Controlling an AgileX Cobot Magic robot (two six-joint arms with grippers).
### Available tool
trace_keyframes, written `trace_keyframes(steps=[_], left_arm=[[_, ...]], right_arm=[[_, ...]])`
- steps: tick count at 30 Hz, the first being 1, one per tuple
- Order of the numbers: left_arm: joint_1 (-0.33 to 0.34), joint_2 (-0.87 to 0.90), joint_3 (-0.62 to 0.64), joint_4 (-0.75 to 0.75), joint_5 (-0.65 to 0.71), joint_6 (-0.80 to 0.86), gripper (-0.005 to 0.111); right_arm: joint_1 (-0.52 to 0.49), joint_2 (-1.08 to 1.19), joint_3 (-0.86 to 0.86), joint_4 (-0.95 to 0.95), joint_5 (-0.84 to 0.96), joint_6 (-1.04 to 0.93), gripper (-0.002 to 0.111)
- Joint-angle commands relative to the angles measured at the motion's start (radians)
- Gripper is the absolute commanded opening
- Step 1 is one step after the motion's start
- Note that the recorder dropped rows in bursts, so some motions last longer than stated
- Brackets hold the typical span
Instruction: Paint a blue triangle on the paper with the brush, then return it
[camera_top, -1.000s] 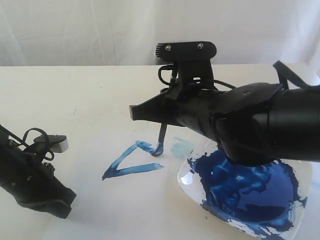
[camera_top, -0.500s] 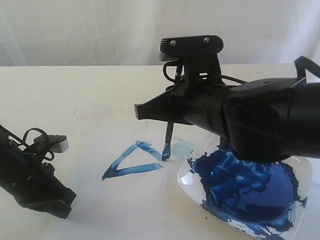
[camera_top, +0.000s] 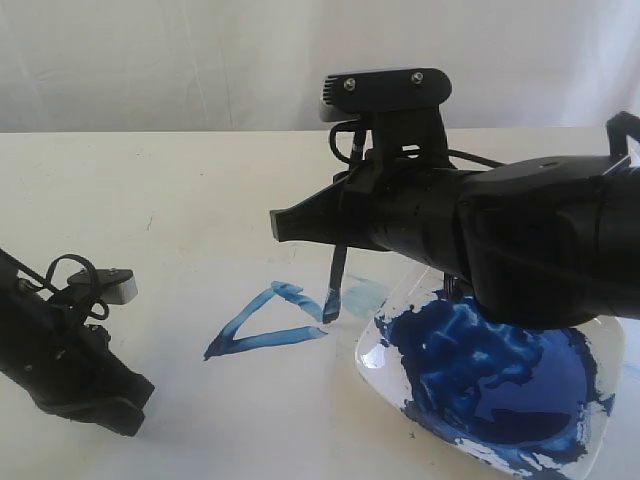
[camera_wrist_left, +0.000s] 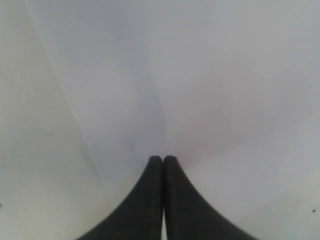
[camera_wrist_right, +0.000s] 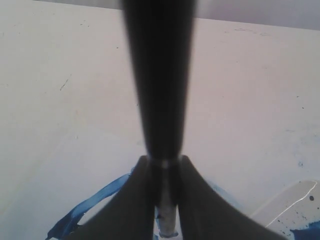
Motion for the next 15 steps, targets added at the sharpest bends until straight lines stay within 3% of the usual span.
trace_keyframes(steps=[1,15], left_arm=[[0.001,-0.001,0.006,-0.013,0.019,0.002,0.0],[0.001,-0.001,0.006,-0.015,0.026,0.002,0.0]], right_arm=[[0.001,-0.005,0.003,-0.006,0.018,-0.013,0.0],[0.001,0.045,0.001,-0.095,0.041,0.103,0.0]])
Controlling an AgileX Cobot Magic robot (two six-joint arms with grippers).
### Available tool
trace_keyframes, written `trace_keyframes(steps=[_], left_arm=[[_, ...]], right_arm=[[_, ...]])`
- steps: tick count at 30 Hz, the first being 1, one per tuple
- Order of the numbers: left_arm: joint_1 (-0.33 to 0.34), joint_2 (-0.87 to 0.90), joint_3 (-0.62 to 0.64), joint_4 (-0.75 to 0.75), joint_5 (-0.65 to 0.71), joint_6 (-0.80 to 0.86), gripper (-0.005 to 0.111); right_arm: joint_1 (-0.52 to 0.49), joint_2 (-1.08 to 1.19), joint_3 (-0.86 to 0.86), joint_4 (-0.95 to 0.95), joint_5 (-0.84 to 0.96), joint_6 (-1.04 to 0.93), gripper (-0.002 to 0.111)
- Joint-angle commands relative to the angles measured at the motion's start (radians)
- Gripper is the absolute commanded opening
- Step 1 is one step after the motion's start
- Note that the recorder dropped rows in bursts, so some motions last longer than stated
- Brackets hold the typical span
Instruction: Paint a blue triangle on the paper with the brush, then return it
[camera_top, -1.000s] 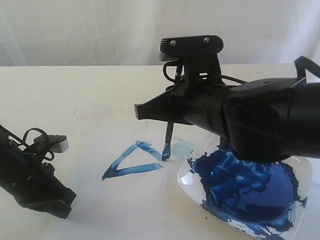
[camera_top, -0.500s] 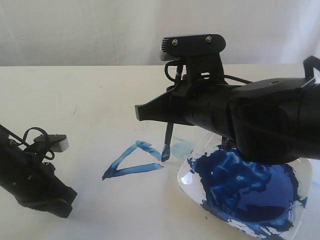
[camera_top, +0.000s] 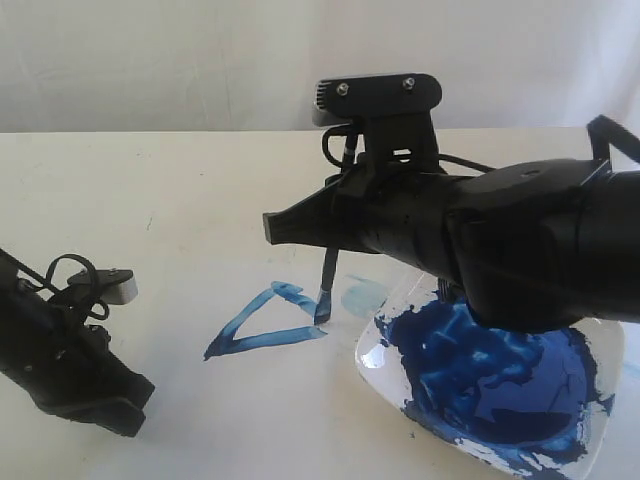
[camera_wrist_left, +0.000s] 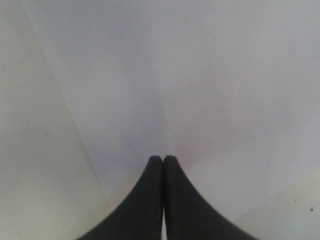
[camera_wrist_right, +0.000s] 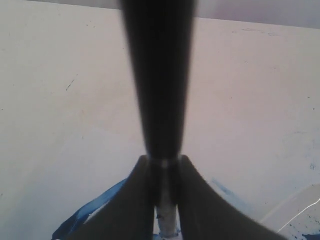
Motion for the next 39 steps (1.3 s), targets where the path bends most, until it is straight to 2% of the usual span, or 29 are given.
trace_keyframes(steps=[1,13,22,29,39], left_arm=[[0.001,-0.001,0.006,-0.009,0.02,0.002,0.0],[0.001,-0.001,0.006,-0.01,0.018,0.002,0.0],[0.001,-0.001,0.006,-0.01,0.018,0.002,0.0],[0.001,-0.001,0.006,-0.01,0.018,0.002,0.0],[0.001,-0.006,0.004,-0.01,0.018,0.002,0.0]], right_arm=[[0.001,0.02,0.001,-0.015,0.016,0.01,0.0],[0.001,0.022,0.001,-0.013,-0.088,0.003,0.0],[0.001,0.018,0.001,-0.015,-0.067,0.007,0.0],[0.001,-0.063,0.0,-0.11,-0.021,0.097,0.0],[0.001,-0.183,0.0,-0.12,-0.034,0.09,0.0]])
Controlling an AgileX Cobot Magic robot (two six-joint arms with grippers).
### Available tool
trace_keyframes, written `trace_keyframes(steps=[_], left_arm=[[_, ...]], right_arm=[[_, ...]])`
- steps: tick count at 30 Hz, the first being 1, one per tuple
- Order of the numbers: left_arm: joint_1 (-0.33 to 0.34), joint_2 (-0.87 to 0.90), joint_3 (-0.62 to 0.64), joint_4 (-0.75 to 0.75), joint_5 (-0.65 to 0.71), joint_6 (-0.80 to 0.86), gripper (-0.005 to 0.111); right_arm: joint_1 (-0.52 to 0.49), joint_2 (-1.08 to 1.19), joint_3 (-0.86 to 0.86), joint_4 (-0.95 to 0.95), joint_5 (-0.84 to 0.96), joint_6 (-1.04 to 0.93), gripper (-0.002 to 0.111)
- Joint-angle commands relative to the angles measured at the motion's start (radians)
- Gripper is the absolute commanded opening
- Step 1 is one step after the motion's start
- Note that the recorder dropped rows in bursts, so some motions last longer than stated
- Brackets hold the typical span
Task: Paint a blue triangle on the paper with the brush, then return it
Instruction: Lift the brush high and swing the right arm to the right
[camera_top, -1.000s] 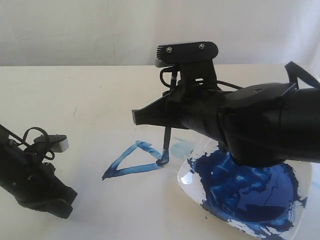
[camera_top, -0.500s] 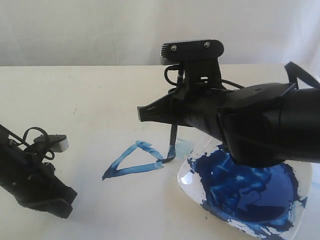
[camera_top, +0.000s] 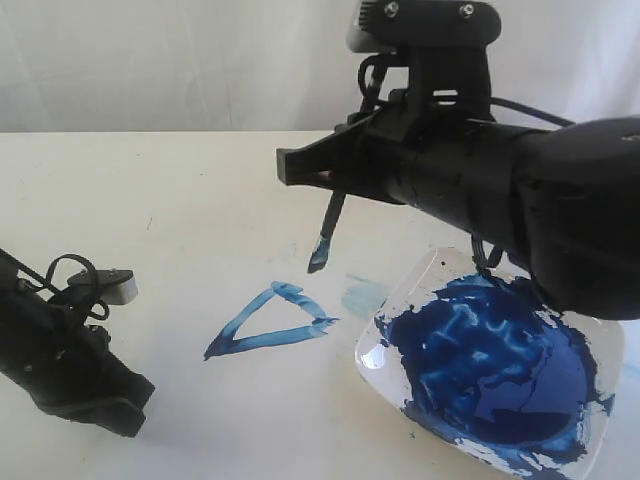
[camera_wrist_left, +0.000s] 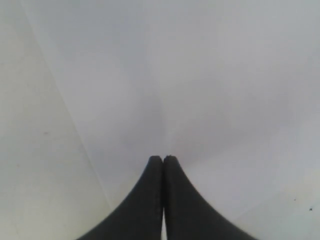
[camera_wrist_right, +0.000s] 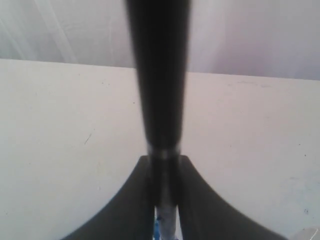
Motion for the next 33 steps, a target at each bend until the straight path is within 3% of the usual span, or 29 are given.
trace_keyframes(steps=[1,6,10,21,26,33], left_arm=[[0.001,-0.01,0.002,-0.01,0.016,0.002,0.0],[0.001,-0.065,-0.081,0.02,0.121,0.022,0.0],[0.001,-0.127,-0.164,0.058,0.212,0.022,0.0],[0.001,-0.25,-0.181,-0.1,0.151,0.047,0.0],[0.001,-0.265,-0.181,-0.1,0.173,0.047,0.0],[0.001,-0.265,-0.181,-0.081,0.182,0.07,0.0]], right_arm=[[0.001,-0.048,0.0,-0.014,-0.017,-0.012,0.0],[0.001,-0.073,0.002,0.006,-0.081,-0.116,0.0],[0.001,-0.092,0.002,0.177,-0.149,-0.251,0.0],[-0.001,-0.345,0.008,0.177,-0.188,-0.406,0.0],[-0.001,-0.476,0.008,0.177,-0.154,-0.406,0.0],[-0.001,-0.559,0.008,0.177,0.048,-0.404,0.0]])
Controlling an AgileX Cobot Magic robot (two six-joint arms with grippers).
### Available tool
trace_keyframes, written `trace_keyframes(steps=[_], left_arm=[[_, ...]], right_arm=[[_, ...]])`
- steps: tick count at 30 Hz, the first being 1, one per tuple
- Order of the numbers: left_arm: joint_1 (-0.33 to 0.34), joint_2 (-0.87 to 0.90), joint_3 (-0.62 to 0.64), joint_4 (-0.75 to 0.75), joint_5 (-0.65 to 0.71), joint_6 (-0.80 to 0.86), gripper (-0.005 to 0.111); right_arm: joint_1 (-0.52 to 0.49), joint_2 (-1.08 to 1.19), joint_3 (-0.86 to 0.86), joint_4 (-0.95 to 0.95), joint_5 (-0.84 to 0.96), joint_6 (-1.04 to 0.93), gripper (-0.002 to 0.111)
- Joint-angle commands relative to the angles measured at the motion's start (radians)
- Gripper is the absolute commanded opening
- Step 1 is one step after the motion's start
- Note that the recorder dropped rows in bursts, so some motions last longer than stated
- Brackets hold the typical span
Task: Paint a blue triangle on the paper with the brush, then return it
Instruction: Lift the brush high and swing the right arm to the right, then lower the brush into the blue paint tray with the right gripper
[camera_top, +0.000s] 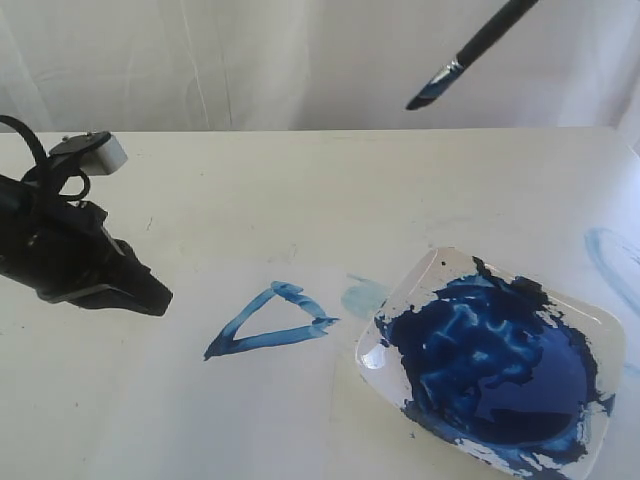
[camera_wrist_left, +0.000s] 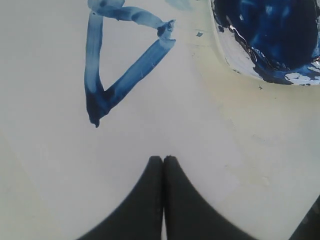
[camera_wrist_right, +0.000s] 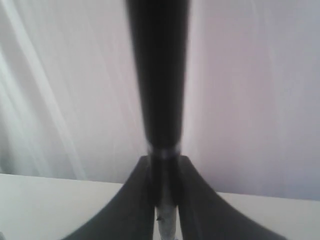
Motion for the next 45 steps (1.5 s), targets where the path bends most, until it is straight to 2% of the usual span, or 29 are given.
trace_keyframes(steps=[1,4,6,15,19,29,33,38,45], left_arm=[[0.001,-0.012,-0.005,0.002,0.023,0.022,0.0],[0.001,-0.012,-0.005,0.01,0.038,0.022,0.0],[0.001,-0.012,-0.005,0.012,0.042,0.022,0.0],[0.001,-0.012,-0.005,0.001,0.042,0.022,0.0],[0.001,-0.012,-0.005,0.003,0.042,0.022,0.0],[0.001,-0.012,-0.005,-0.007,0.063,0.022,0.0],[0.001,-0.012,-0.005,-0.02,0.085,0.022,0.0],[0.001,-0.012,-0.005,-0.02,0.1,0.022,0.0],[0.001,-0.012,-0.005,-0.023,0.114,0.022,0.0]], right_arm=[[-0.001,-0.027,0.006,-0.006,0.121,-0.01,0.0],[-0.001,-0.025,0.006,-0.006,0.092,-0.027,0.0],[-0.001,-0.023,0.006,-0.006,0.017,-0.111,0.0],[-0.001,0.009,0.006,-0.006,-0.565,-0.43,0.0],[-0.001,0.053,0.008,-0.006,-0.651,-0.43,0.0],[-0.001,0.26,0.042,-0.006,-0.661,-0.469,0.0],[-0.001,0.348,0.046,-0.006,-0.718,-0.469,0.0],[-0.001,0.375,0.046,-0.006,-0.595,-0.383,0.0],[-0.106,0.369,0.046,-0.006,-0.058,-0.185,0.0]])
